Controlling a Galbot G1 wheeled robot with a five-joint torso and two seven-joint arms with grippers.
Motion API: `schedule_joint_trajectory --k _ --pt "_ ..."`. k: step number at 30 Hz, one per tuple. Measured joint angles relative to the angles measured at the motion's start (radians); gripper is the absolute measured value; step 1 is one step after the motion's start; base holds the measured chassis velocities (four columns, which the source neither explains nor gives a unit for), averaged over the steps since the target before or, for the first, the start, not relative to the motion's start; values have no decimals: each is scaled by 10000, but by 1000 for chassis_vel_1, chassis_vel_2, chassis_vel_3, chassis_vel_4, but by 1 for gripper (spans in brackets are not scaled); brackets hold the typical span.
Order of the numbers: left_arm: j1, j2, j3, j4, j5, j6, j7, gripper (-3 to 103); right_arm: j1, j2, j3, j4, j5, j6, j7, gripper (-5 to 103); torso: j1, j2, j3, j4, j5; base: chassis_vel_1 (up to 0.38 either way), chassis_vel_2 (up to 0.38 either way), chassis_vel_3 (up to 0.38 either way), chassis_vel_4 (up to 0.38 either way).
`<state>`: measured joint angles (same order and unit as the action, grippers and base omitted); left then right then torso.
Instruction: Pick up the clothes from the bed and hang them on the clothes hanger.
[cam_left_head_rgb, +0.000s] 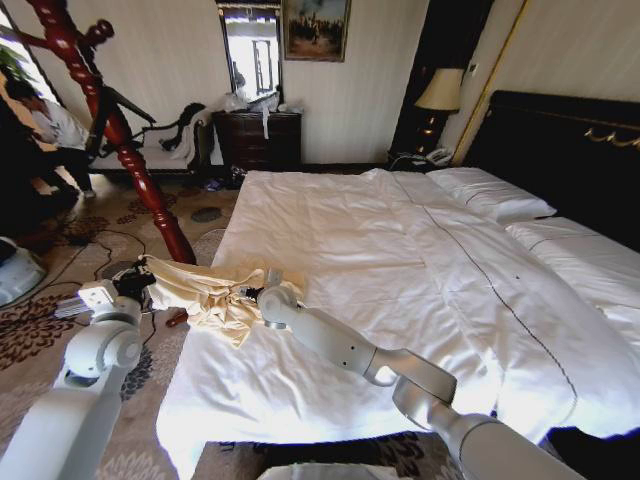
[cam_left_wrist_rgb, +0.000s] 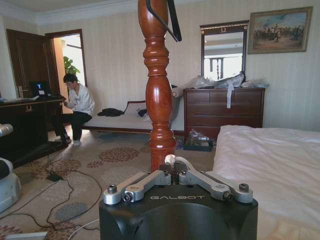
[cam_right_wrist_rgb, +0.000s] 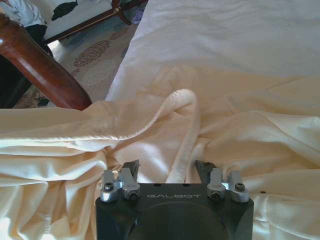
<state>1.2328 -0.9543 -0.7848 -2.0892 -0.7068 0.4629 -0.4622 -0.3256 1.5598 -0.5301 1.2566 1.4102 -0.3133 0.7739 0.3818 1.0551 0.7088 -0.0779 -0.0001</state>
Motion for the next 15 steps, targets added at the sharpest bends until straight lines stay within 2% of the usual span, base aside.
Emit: schedule_joint_trajectory --k 2,4,5,8,11,12,14,15 --pt "10 21 -3 -3 -2 0 -10 2 -53 7 11 -93 -122 9 -21 51 0 0 0 0 0 0 0 0 0" --pt "21 34 -9 -4 -4 0 -13 2 -72 0 12 -113 -175 16 -26 51 1 0 0 0 0 0 0 0 0" --pt "38 44 -19 -10 -5 0 -17 2 -99 -13 12 -126 -239 33 -28 40 0 0 0 0 1 0 0 0 0" --pt "64 52 -29 -23 -6 0 -23 2 -120 -40 12 -128 -321 72 -28 35 0 0 0 0 1 0 0 0 0" --pt "71 61 -32 -25 -7 -3 -37 2 -122 -109 12 -108 -388 135 -2 19 0 0 0 0 0 0 0 0 0" --pt "71 61 -32 -25 -7 -3 -37 2 -122 -109 12 -108 -388 135 -2 19 0 0 0 0 0 0 0 0 0" --pt "65 83 -32 -24 -12 -5 -52 2 -120 -159 15 -73 -430 176 -1 7 0 0 0 0 1 0 0 0 0" --pt "56 100 -32 -19 -17 -6 -58 2 -119 -186 14 -64 -465 196 -16 7 1 0 0 0 1 0 0 0 0"
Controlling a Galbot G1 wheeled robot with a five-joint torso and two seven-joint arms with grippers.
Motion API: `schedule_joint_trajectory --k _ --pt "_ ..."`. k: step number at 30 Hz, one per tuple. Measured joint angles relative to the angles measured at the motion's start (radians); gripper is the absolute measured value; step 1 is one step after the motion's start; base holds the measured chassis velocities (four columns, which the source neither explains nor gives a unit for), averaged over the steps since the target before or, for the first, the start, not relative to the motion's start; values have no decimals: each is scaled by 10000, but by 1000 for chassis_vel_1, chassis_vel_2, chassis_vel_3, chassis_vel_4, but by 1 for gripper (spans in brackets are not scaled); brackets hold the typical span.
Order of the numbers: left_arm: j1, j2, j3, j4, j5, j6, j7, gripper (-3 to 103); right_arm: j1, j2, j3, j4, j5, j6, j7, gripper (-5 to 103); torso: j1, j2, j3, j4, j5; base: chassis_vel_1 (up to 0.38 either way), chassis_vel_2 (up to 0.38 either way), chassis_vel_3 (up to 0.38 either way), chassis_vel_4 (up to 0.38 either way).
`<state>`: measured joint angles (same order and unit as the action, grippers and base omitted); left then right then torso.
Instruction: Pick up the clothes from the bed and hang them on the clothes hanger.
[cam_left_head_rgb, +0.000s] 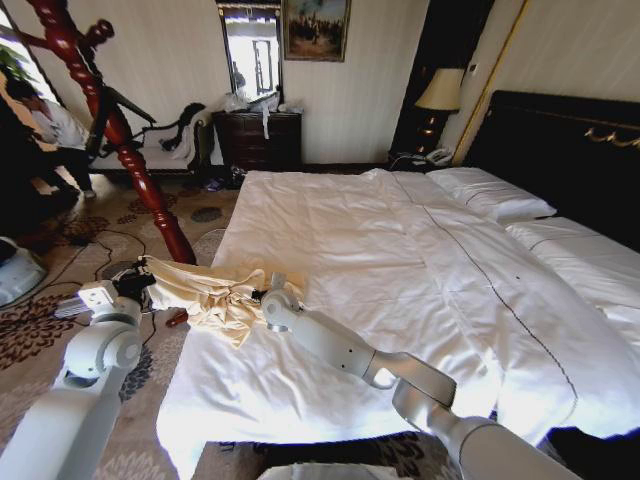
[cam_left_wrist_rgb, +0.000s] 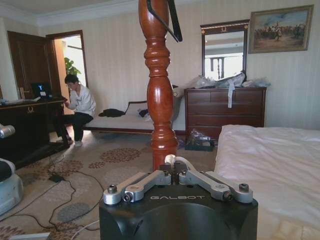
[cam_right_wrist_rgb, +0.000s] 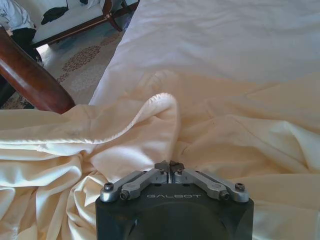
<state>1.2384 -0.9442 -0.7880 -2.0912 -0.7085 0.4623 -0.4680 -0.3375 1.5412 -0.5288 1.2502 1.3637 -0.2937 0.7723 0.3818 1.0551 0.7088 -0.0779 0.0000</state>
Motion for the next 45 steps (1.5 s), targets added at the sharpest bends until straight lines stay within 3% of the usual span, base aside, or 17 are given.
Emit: schedule_joint_trajectory --k 1,9,12,16,19,20,24,28,29,30,31,33,39,42,45 --pt "-14 22 0 14 -5 -2 -5 2 0 -32 -9 16 -56 31 -36 3 -1 0 0 0 0 0 0 0 0" --pt "-99 179 2 60 -180 -101 -20 2 -50 -449 44 559 -709 904 -616 0 0 0 0 2 0 0 0 0 0" --pt "-266 452 0 -14 -598 -549 45 2 15 -1248 557 1807 -1267 1743 -1329 0 0 0 1 -2 0 0 0 0 0" --pt "-605 863 84 1 -863 -1083 231 2 258 -1892 1262 3093 -1334 2169 -1658 0 0 0 1 0 1 0 0 0 0" --pt "-1263 1763 408 268 -1145 -1740 623 2 836 -2833 2108 4449 -1298 2801 -2266 0 -1 0 -1 0 3 0 0 0 0" --pt "-1263 1763 408 268 -1145 -1740 623 2 836 -2833 2108 4449 -1298 2801 -2266 0 -1 0 -1 0 3 0 0 0 0" --pt "-2857 3267 1573 871 -1862 -2297 1361 2 2116 -4420 3154 5133 -851 3434 -2876 0 0 0 1 -6 5 0 0 0 0" --pt "-4151 3987 2130 1164 -2788 -2337 1674 2 3122 -4838 3520 5134 -399 3459 -2888 0 1 -1 0 -15 4 0 0 0 0" --pt "-4494 4263 2154 1175 -3325 -2270 1688 2 3544 -4798 3534 5019 -241 3454 -2887 0 1 0 0 -5 7 0 0 0 0" --pt "-4494 4263 2154 1175 -3325 -2270 1688 2 3544 -4798 3534 5019 -241 3454 -2887 0 1 0 0 -5 7 0 0 0 0" --pt "-4891 4481 2204 1231 -3738 -2194 1688 2 3973 -4751 3546 4911 -67 3437 -2887 0 1 -1 1 11 5 0 0 0 0" --pt "-5659 4678 2364 1447 -4222 -2078 1675 2 4458 -4745 3594 4806 86 3394 -2903 0 0 0 0 13 -5 0 0 0 0" --pt "-7731 4356 3344 2388 -4754 -1925 1574 2 4887 -4822 3665 4698 89 3432 -3141 0 -2 1 0 3 3 0 0 0 0" --pt "-9216 3319 4226 3150 -4734 -1868 1405 2 4541 -5079 3746 4986 -355 3605 -3243 0 1 0 2 -4 0 0 0 0 0" --pt "-9671 2526 4549 3295 -4533 -1823 1265 2 4014 -5313 3777 5340 -785 3618 -3093 0 0 0 1 -3 4 0 0 0 0"
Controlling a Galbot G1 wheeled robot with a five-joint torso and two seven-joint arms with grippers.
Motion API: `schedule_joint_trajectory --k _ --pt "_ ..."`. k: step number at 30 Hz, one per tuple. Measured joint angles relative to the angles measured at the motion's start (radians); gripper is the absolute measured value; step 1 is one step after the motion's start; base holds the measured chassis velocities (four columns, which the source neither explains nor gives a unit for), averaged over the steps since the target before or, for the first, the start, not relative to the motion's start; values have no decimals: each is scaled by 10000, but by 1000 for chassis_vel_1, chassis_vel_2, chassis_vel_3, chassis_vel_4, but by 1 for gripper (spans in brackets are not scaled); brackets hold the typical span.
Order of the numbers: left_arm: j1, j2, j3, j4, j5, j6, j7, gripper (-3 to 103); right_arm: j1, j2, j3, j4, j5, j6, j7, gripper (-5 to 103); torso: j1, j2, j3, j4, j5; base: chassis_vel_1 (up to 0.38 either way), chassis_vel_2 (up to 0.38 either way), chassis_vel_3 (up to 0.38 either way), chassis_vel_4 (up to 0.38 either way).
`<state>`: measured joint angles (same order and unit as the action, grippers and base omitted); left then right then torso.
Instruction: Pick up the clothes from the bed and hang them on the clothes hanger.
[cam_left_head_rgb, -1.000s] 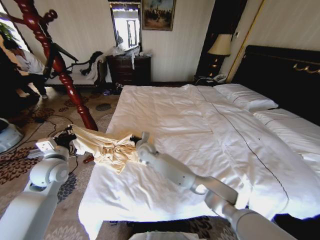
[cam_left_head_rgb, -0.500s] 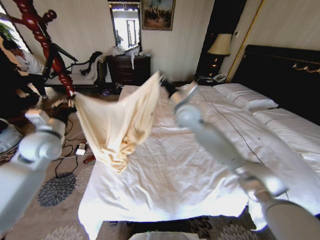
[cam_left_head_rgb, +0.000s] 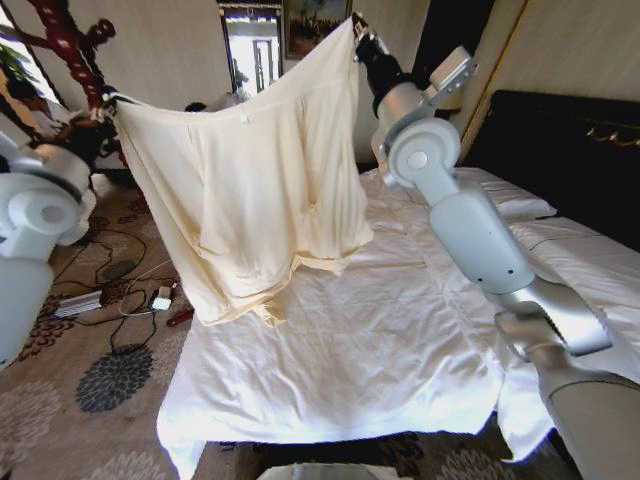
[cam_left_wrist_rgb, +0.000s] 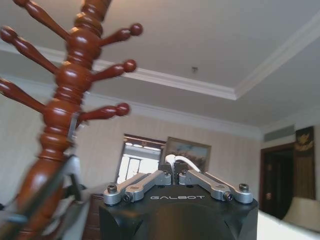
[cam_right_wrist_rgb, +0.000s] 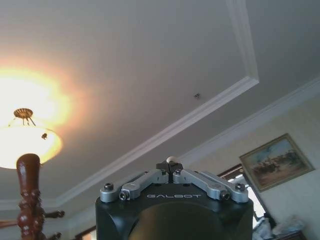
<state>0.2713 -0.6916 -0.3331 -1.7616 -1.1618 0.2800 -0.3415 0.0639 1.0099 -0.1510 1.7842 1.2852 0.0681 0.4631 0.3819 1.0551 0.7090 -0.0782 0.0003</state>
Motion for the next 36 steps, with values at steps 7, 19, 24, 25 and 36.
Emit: schedule_joint_trajectory --k 7,19,24,25,36 --pt "409 -1329 555 -893 347 248 -212 2 -1674 -764 137 1082 -416 -354 611 0 0 0 -1 -4 6 0 0 0 0" --pt "3619 -3289 1916 -879 1493 340 -701 2 -7642 -1502 663 1476 -2003 -575 855 0 -3 0 -2 -12 0 0 0 0 0" --pt "4448 -3727 2170 -534 2778 523 -774 2 -8295 -1078 283 928 -2177 -487 847 0 -3 0 -2 8 1 0 0 0 0" --pt "4641 -3767 2208 -418 3067 611 -831 2 -8290 -926 145 736 -2075 -487 871 0 -3 0 -3 13 -8 0 0 0 0" --pt "5321 -3660 1327 -193 3662 689 -924 2 -7440 -275 20 -230 -3091 -329 529 19 0 0 -1 6 -4 0 0 0 0"
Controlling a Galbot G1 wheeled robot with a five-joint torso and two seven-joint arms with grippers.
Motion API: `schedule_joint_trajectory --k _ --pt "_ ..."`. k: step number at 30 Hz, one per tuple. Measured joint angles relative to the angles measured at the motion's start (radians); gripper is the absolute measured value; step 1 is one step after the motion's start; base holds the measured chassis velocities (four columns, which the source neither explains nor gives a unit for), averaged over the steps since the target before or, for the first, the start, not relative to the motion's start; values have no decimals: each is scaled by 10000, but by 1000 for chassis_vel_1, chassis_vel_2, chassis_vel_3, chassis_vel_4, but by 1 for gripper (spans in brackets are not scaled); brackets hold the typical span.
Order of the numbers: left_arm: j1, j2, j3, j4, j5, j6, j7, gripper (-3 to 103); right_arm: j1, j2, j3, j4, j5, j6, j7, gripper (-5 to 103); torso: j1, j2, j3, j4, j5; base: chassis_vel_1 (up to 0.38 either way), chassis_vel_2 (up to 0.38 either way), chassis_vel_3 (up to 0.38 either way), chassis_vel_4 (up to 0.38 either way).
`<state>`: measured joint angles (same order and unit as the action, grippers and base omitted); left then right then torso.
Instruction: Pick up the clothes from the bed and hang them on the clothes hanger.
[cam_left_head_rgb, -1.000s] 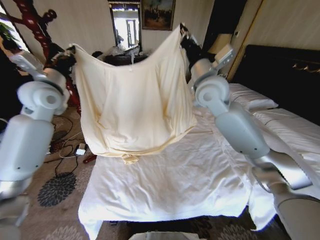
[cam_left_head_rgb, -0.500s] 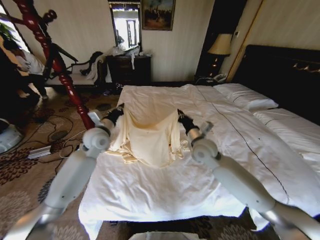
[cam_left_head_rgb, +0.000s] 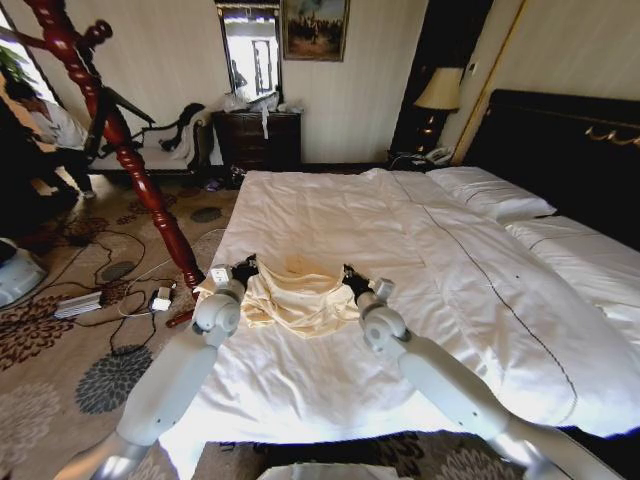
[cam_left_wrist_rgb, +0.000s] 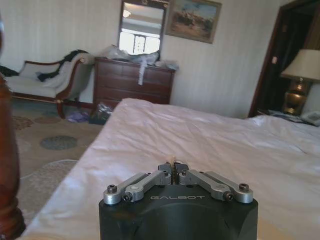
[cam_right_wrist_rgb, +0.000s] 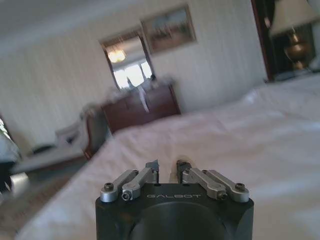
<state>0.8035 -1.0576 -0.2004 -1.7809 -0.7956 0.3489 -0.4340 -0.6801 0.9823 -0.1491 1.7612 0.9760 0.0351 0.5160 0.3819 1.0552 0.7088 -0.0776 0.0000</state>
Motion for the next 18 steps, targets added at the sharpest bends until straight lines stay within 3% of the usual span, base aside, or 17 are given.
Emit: schedule_joint_trajectory --k 1,4,6,7,8,10,11,13,16,18 --pt "0 0 0 0 0 0 0 2 0 0 0 0 0 0 0 19 0 0 0 0 0 0 0 0 0" --pt "128 -40 -351 5 -8 -1 7 2 -237 -260 374 359 -83 1180 -853 35 0 1 0 -7 0 0 0 0 0" --pt "182 -51 -384 0 2 -2 8 2 -308 -295 428 396 -70 1283 -856 35 0 0 0 -7 0 0 0 0 0" --pt "384 -66 -418 -54 90 -2 24 2 -485 -348 535 461 70 1344 -549 45 0 0 0 -5 -1 0 0 0 0" --pt "540 -70 -421 -96 177 -2 39 2 -628 -373 608 492 293 1289 -209 45 0 1 0 -4 -1 0 0 0 0" --pt "882 -84 -436 -170 359 -1 71 2 -976 -394 754 487 584 1204 91 56 -1 0 0 -5 1 0 0 0 0" --pt "1065 -90 -453 -205 437 -2 83 2 -1140 -411 800 466 562 1203 36 61 0 0 0 -6 1 0 0 0 0" --pt "1228 -91 -466 -224 505 -2 90 2 -1292 -436 813 465 500 1189 -92 61 0 0 -1 -6 0 0 0 0 0" --pt "1760 -79 -471 -269 794 -1 158 2 -1599 -482 430 603 314 626 -52 78 -1 1 -1 -3 0 0 0 0 0" --pt "1929 -67 -471 -270 948 -4 193 2 -1666 -473 243 611 112 314 122 83 -1 0 -1 -1 0 0 0 0 0"
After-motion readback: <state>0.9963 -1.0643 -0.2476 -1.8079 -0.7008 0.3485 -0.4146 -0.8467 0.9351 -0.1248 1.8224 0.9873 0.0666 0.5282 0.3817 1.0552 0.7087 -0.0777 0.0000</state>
